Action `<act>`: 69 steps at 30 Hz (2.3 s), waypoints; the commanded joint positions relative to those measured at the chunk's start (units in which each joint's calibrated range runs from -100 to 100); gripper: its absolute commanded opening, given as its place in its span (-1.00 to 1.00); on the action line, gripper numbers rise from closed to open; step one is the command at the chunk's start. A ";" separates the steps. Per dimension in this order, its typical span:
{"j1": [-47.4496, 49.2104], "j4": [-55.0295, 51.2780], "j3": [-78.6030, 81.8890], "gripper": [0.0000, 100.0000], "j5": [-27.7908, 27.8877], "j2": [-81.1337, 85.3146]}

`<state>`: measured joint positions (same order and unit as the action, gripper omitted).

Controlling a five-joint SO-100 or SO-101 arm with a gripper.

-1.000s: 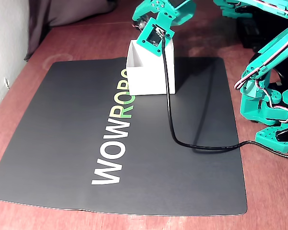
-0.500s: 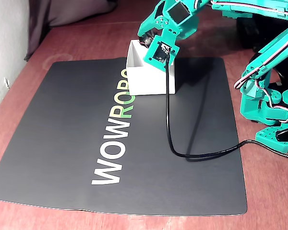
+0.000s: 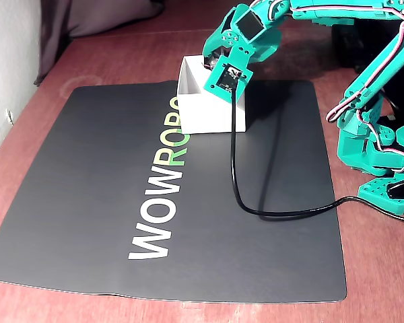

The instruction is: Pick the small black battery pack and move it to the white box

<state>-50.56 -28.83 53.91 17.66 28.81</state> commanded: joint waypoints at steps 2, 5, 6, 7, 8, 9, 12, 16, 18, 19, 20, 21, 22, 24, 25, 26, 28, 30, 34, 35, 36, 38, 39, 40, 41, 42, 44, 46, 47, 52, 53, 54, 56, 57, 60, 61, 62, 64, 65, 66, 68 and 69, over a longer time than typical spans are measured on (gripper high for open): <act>-1.12 3.67 -2.07 -0.89 0.25 -0.89; -1.12 3.67 -2.07 -0.89 0.46 -0.97; -1.00 3.50 -2.07 -0.89 1.22 -0.89; -1.00 3.32 -2.07 -0.89 1.77 -0.89; -1.00 3.32 -2.07 -0.89 2.09 -0.89; -1.00 3.50 -2.07 -0.89 2.15 -0.89; -1.00 3.41 -2.07 -0.81 2.20 -0.89; -0.53 3.06 -1.98 -0.79 2.20 -0.89; -0.29 3.06 -1.89 -0.78 2.20 -0.89; -0.18 3.06 -1.89 -0.78 2.20 -0.89; -0.18 3.06 -1.89 -0.78 2.20 -0.89; -0.18 3.06 -1.89 -0.78 2.20 -0.89; -0.18 3.06 -1.80 -0.78 2.20 -0.89; -0.06 3.06 -1.53 -0.78 2.53 -0.89; -0.06 3.06 -1.35 -0.78 3.02 -0.89; 0.06 3.06 -1.17 -0.78 3.40 -0.89; 0.06 3.06 -1.07 -0.78 3.45 -0.89; 0.06 3.06 -0.89 -0.73 3.45 -0.89; 0.18 3.06 -0.89 -0.66 3.51 -0.97; 0.18 3.06 -0.89 -0.66 3.51 -0.97; 0.88 3.06 -0.89 -0.66 3.83 -0.97; 1.58 2.97 -0.71 -0.66 4.38 -0.97; 1.70 2.97 -0.71 -0.66 4.48 -0.97; 1.70 2.97 -0.80 -0.66 4.48 -0.97; 1.70 2.97 -0.80 -0.66 4.48 -0.97; 1.70 2.97 -0.80 -0.66 4.43 -0.97; 1.70 2.97 -0.80 -0.67 4.43 -0.97; 1.70 2.97 -0.80 -0.67 4.43 -0.80; 1.70 2.97 -0.80 -0.67 4.43 -0.62; 3.46 2.97 -1.71 -0.67 4.38 -0.01; 4.63 2.97 -1.98 -0.67 4.38 0.08; 6.16 2.97 -2.07 -0.67 4.38 0.08; 10.03 2.97 -2.16 -0.67 4.38 1.48; 12.14 2.97 -2.07 -0.67 4.38 2.62; 19.53 2.97 -2.07 -0.68 4.27 5.43; 22.11 2.97 -2.07 -0.68 4.27 6.04; 23.99 2.97 -1.98 -0.68 4.16 6.57; 27.51 2.97 -2.07 -0.68 2.20 7.53; 28.80 2.97 -2.07 -0.68 1.50 8.06; 30.20 2.88 -2.07 -0.68 1.01 8.76; 33.25 1.83 -2.07 -0.68 -0.51 9.90; 35.25 0.61 -2.07 -0.68 -1.60 10.42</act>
<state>-19.78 -26.38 53.91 18.50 36.36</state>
